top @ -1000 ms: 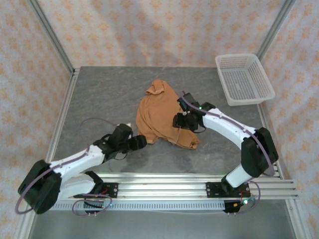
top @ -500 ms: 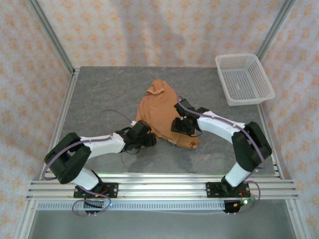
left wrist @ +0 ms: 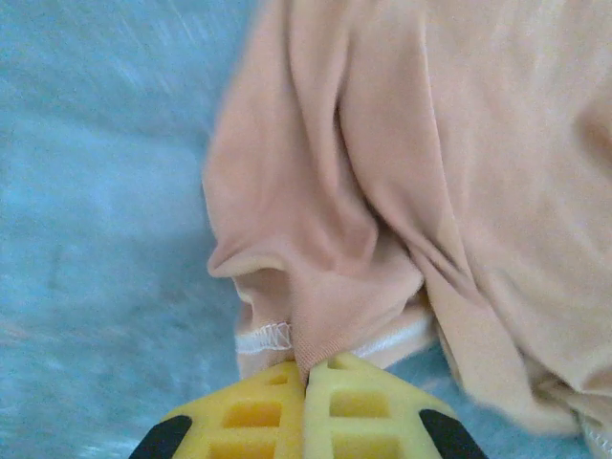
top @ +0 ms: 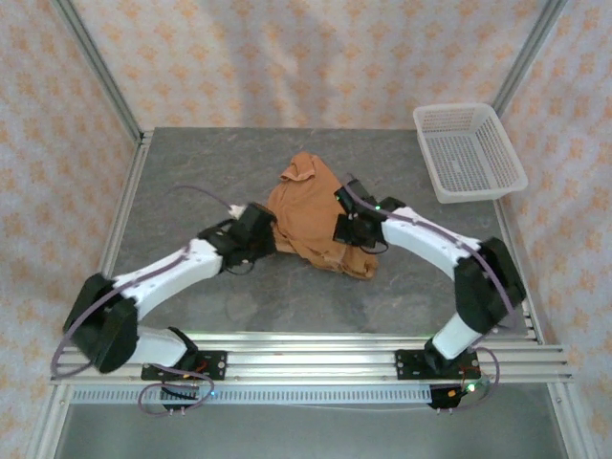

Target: Fold the inside-out t-shirt

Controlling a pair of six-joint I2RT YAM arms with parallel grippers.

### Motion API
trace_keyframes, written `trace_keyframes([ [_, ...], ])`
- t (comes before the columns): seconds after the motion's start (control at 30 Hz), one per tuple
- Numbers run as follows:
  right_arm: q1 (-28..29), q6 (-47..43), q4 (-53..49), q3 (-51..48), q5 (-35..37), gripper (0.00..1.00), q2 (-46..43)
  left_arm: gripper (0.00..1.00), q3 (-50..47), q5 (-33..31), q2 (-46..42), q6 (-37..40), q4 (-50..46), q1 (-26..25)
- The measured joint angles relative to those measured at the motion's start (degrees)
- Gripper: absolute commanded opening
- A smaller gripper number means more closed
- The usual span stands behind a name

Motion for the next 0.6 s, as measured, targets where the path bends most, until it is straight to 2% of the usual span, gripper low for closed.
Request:
trace_keyframes([
  [0.2, -4.9, -4.2, -7.5, 9.8, 6.5, 0.00, -15.1, 0.00, 11.1, -3.3, -14.6, 6.4, -12.2, 11.8],
  [0.4, -6.8, -5.0, -11.9, 17.0, 10.9, 0.00, -25.6, 0.00, 28.5, -7.3, -16.5, 12.8, -21.3, 13.0],
  [0.6, -6.9, -5.0, -16.1, 25.2, 13.6, 0.00, -23.7, 0.00, 40.0, -11.0, -13.5, 17.7, -25.6, 13.7],
])
